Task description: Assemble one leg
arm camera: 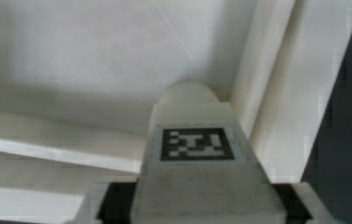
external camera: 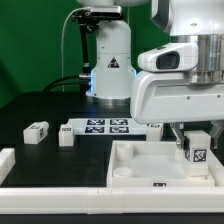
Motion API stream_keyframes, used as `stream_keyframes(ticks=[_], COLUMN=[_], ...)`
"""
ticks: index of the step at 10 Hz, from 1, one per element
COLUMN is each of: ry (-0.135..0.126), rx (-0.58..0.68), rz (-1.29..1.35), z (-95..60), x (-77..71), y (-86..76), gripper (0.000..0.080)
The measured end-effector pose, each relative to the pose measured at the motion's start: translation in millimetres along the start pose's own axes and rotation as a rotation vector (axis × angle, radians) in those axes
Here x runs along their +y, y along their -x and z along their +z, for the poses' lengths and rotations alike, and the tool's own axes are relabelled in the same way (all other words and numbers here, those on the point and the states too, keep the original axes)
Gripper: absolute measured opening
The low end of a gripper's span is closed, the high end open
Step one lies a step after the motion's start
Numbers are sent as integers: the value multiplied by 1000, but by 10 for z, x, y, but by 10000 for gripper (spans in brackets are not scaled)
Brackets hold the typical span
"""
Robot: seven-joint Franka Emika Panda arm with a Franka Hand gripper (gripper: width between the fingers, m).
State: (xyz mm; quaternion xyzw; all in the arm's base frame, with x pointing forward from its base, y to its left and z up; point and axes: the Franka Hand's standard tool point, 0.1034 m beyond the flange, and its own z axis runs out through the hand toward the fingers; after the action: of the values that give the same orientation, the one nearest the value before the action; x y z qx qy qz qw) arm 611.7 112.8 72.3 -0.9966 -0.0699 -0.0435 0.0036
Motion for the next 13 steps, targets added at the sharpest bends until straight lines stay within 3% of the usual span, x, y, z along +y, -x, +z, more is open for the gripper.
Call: stream_keyframes(ticks=[7,10,11,12,13], ry=[8,9,9,8,9], rx=[1,1,1,1,0], rz=[1108,1357,1314,1286,1285], z=[37,34,35,37,39], x=[-87,-83,-81,-83,-86], y=[28,26,26,27,28], gripper=[291,292,352,352,525])
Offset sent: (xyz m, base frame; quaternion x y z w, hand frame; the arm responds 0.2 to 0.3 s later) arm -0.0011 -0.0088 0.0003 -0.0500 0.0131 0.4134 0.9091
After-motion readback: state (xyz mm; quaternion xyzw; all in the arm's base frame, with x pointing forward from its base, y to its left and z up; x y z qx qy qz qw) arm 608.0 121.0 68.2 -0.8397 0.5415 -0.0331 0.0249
